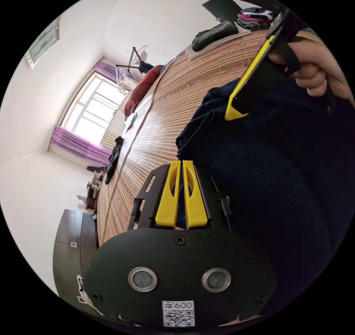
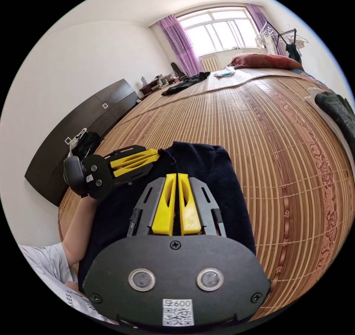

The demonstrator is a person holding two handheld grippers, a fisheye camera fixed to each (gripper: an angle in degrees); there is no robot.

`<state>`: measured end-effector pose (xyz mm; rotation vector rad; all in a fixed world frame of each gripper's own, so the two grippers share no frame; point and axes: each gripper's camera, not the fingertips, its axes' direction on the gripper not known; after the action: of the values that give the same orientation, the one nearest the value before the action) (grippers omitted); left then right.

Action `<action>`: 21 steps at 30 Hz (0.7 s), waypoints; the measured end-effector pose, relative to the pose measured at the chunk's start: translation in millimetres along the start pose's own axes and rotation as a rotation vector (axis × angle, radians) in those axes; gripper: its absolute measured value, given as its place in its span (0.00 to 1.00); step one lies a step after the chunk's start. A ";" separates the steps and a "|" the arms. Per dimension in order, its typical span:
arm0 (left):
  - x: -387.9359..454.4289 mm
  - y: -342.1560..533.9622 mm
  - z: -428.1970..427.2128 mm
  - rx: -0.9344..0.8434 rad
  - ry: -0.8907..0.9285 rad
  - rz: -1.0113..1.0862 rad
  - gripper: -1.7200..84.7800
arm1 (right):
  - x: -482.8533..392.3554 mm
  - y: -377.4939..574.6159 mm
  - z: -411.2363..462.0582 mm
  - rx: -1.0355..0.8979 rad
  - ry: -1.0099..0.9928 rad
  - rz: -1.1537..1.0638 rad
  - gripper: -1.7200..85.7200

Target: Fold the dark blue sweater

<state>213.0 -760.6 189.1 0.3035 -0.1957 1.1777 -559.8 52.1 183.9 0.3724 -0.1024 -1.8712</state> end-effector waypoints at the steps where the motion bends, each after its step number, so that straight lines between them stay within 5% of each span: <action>1: -2.3 -2.1 -0.2 -0.005 -0.003 -0.008 0.04 | -3.3 -3.3 2.2 -0.003 0.015 -0.007 0.01; 9: -55.3 -13.0 -11.7 -0.037 -0.098 -0.203 0.04 | -13.7 -22.0 14.0 -0.013 0.079 0.007 0.01; 13: -85.0 -20.2 -29.0 -0.066 0.049 -0.195 0.04 | -20.5 -29.6 11.0 0.044 0.245 0.059 0.02; 17: -107.8 -30.5 -35.7 -0.155 0.165 -0.226 0.05 | -40.1 -34.6 12.0 0.053 0.133 -0.093 0.09; 21: -124.1 -27.8 -28.1 -0.052 0.233 -0.353 0.09 | -41.3 -43.5 37.5 -0.061 0.119 -0.051 0.11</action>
<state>192.3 -869.6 120.9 0.1446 0.0317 0.8476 -599.1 100.8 216.8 0.4467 0.0450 -1.8933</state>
